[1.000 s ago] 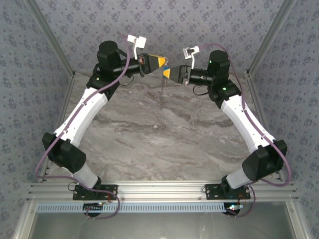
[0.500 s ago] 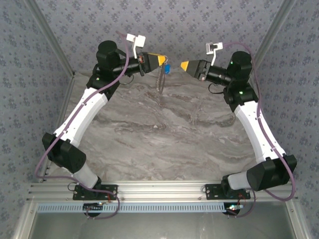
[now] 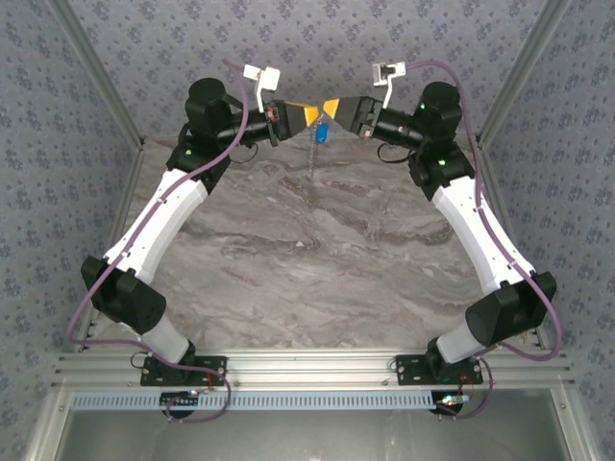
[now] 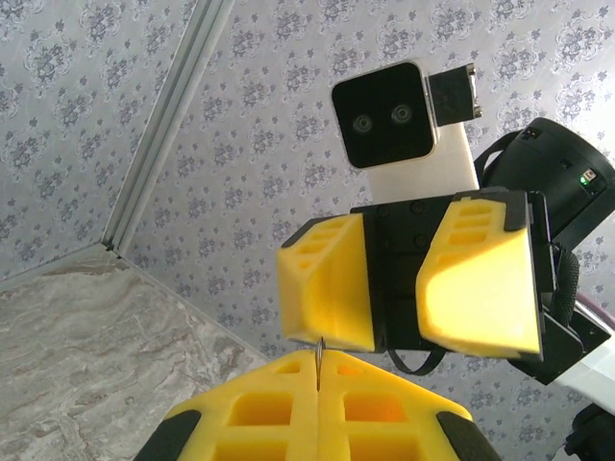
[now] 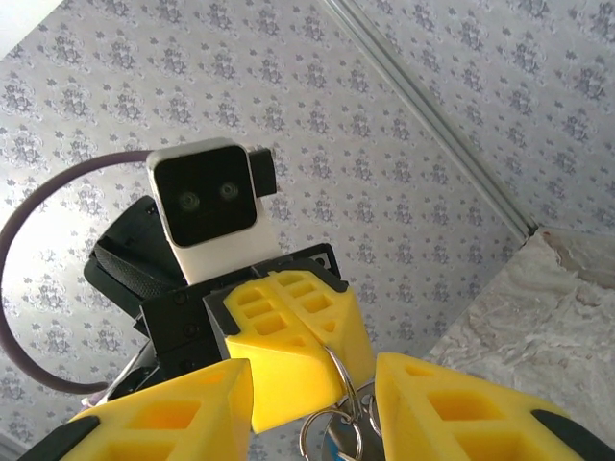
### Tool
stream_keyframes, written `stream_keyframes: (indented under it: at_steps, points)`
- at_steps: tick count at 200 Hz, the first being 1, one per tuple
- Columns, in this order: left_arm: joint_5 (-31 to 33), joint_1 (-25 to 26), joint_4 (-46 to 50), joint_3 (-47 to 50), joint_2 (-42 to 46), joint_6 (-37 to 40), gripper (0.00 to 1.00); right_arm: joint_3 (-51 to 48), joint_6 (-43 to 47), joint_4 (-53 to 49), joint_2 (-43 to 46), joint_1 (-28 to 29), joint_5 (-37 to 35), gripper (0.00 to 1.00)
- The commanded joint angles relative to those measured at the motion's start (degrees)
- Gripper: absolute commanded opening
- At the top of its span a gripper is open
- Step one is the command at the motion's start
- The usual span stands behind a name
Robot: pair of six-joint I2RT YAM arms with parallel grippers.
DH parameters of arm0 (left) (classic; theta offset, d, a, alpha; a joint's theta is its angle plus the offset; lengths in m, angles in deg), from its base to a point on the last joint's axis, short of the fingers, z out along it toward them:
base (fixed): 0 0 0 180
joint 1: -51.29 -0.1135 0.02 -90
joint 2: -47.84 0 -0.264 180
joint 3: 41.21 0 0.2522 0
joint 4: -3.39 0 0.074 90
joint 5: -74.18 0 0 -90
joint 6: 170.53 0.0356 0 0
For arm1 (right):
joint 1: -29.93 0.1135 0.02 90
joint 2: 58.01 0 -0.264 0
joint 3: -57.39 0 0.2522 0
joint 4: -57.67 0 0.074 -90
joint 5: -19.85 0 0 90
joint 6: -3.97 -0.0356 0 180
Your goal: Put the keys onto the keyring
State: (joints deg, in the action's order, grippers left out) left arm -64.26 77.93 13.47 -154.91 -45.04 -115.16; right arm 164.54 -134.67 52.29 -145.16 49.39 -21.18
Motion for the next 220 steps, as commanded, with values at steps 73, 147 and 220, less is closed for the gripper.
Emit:
stream_keyframes:
  at_steps: [73,147,220]
  points:
    - [-1.10,-0.10,-3.61,-0.52,3.48,-0.25,0.00,0.04,1.10,0.41,-0.42,1.37,-0.21,0.22]
    - [-1.15,-0.14,-4.05,-0.33,3.24,-0.69,0.00,0.73,1.16,0.14,-1.42,1.65,0.62,0.27]
    - [-1.61,0.17,-4.00,-0.34,2.71,-0.83,0.00,3.58,0.97,-0.16,-3.21,1.39,2.19,0.01]
